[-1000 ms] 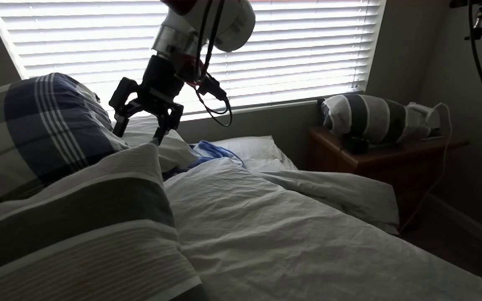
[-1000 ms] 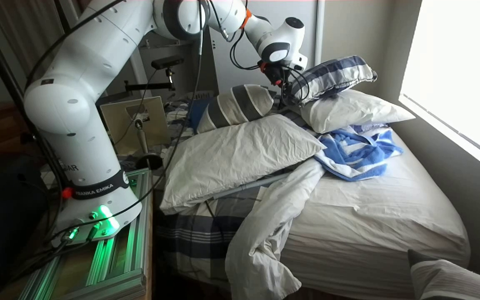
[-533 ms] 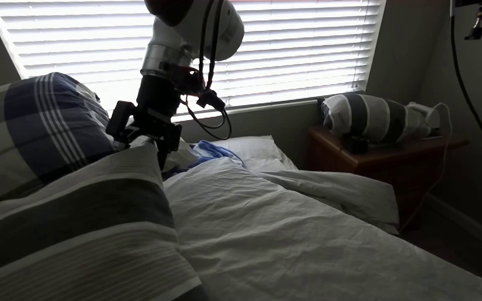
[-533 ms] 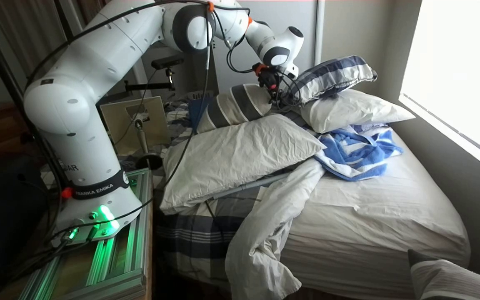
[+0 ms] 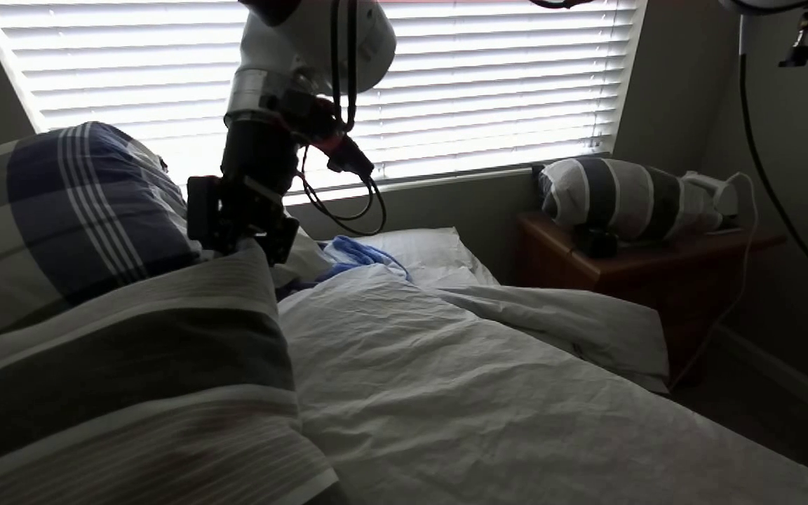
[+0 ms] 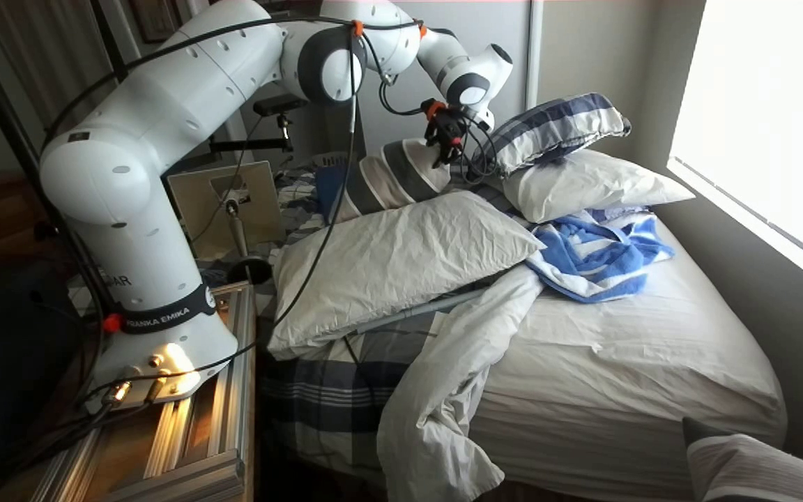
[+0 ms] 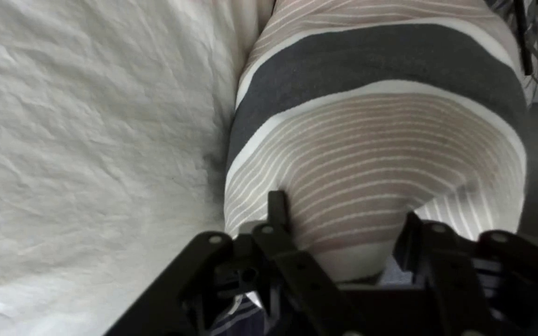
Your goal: Pick up the gray and beige striped pillow and put it on the white pillow
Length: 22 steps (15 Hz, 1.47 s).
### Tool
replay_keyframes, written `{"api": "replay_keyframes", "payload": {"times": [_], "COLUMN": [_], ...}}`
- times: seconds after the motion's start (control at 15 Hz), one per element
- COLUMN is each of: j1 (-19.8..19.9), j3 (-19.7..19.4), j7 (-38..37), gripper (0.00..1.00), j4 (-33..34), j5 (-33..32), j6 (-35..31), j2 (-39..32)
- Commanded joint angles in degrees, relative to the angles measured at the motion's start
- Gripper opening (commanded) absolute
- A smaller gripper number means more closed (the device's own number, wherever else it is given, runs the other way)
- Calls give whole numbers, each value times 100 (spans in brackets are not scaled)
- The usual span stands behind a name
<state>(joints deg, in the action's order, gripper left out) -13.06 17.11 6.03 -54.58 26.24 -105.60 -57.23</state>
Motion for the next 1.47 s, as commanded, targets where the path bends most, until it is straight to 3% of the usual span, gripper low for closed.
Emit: {"api": "replay_keyframes", "payload": {"times": [0.0, 0.2, 0.33, 0.93, 1.2, 1.4], "j1": [-35, -30, -27, 199, 491, 674], "j3": [69, 129, 160, 104, -182, -493], "j7": [-57, -289, -479, -1822, -2538, -2947], "gripper": [23, 3, 0, 2, 2, 2], "j4": [438, 344, 203, -22, -665, -1500], "j5": [-12, 104, 127, 146, 120, 80], "j6": [415, 663, 769, 1255, 1338, 1049], "j2": [-81, 232, 544, 1946, 2564, 3007]}}
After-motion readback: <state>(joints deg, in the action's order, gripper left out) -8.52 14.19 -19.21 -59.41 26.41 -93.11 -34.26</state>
